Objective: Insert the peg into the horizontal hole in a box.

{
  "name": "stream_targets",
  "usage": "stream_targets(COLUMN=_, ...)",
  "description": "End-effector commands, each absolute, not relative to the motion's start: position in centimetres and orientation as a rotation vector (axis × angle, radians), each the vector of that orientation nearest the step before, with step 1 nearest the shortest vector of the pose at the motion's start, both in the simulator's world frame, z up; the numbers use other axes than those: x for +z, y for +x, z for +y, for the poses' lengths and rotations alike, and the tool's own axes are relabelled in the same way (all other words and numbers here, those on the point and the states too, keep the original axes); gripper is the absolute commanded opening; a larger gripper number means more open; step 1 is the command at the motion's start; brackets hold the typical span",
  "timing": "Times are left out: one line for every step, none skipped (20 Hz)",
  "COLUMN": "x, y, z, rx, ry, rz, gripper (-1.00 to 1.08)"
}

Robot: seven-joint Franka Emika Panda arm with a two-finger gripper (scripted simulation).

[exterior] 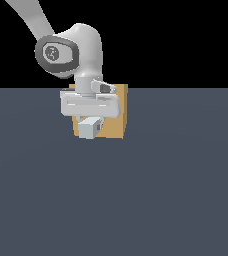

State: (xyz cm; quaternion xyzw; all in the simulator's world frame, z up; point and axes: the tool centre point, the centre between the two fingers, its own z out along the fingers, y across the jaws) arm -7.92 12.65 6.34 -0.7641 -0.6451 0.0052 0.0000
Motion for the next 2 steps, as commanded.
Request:
stream_targets(x=6.54, y=-7.48, z=13.57, rx=-0.004, ry=-2.393, rz=-2.037, gripper=-1.00)
stream_targets(x=6.54, y=-7.49, z=13.54, rx=-0.004, ry=-2.393, rz=-2.037, gripper=-1.00)
